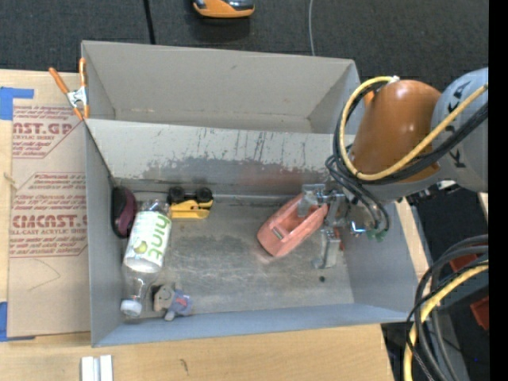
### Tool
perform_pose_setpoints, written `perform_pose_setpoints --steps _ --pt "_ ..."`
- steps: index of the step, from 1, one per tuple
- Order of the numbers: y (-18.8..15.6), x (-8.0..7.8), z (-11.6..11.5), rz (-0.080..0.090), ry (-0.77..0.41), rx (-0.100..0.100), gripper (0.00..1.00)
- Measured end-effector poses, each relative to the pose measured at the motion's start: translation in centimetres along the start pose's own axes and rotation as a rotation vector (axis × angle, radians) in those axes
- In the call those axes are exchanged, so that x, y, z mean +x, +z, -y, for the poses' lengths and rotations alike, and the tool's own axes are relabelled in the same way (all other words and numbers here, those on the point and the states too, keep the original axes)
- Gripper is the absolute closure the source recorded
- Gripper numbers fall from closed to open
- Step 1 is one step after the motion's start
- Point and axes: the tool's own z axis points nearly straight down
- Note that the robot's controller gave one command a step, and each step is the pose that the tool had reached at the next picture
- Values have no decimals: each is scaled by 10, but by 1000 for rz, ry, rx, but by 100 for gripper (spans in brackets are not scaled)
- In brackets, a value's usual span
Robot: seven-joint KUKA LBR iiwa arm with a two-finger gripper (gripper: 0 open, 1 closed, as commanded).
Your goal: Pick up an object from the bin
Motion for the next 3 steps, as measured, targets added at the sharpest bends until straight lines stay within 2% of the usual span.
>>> perform_pose_setpoints --steps 1,2,3 --pt "-4 -2 0 8 -1 1 0" --pt "46 -33 4 12 -151 1 0" --pt "44 -49 3 7 -489 1 0"
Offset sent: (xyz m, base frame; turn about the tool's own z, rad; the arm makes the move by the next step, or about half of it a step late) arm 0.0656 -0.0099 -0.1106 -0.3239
